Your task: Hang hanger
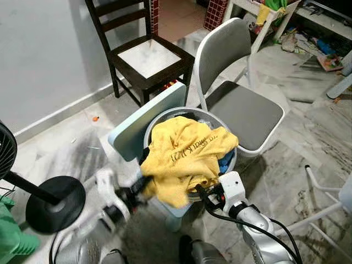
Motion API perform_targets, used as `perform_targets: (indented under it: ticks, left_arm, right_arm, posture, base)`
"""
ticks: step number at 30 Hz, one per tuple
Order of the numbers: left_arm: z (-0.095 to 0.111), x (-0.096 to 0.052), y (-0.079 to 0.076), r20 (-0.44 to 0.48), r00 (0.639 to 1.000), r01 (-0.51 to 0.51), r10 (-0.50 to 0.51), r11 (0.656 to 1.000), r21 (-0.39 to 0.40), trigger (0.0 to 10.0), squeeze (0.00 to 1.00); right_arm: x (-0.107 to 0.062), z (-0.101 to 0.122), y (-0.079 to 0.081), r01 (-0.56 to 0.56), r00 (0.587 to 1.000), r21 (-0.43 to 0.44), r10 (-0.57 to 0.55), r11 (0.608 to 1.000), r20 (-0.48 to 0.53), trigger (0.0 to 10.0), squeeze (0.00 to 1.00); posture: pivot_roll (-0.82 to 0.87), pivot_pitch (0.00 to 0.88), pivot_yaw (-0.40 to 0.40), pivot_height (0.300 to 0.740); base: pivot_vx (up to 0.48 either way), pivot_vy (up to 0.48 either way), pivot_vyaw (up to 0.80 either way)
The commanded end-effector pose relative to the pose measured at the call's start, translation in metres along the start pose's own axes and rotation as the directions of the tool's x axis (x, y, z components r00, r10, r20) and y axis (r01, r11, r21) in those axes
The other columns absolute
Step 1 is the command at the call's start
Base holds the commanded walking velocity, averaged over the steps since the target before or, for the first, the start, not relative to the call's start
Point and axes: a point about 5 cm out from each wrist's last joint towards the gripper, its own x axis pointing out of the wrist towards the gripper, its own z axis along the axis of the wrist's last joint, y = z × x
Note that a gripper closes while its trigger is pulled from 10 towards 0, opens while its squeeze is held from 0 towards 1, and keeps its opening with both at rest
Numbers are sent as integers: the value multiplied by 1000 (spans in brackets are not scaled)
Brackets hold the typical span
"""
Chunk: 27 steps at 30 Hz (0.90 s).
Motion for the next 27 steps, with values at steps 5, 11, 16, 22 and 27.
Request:
perform_targets:
  ticks: [5, 11, 16, 22, 27]
  left_arm:
    - [4, 9, 11, -36, 996, -70, 80, 976, 206, 10000, 0]
    - [2, 20, 9, -74, 995, -46, 72, 949, 311, 10000, 1000]
    - [0, 24, 4, -84, 995, -15, 54, 913, 408, 10000, 1000]
    - [18, 23, -13, -3, 1000, 17, -21, 739, 673, 10000, 1000]
    - [21, 8, -16, -26, 997, 62, -68, 607, 792, 10000, 1000]
  right_arm:
    - [-2, -6, -3, 11, 1000, 5, -11, 1000, -20, 10000, 141]
    - [-3, -7, -3, 18, 1000, 5, -18, 1000, -21, 10000, 141]
    - [-4, -8, -2, 21, 1000, 8, -21, 1000, -21, 10000, 141]
    - [-3, -8, 1, 20, 1000, 12, -20, 1000, -19, 10000, 141]
    - [-2, -8, 3, 16, 1000, 13, -15, 1000, -20, 10000, 141]
  posture:
    - [-96, 193, -105, 740]
    - [-104, 194, -101, 740]
    - [-102, 198, -92, 740]
    - [-90, 201, -88, 740]
    - [-73, 202, -84, 740]
  base:
    - [0, 0, 0]
    - [0, 0, 0]
    - [0, 0, 0]
    - [0, 0, 0]
    - [0, 0, 0]
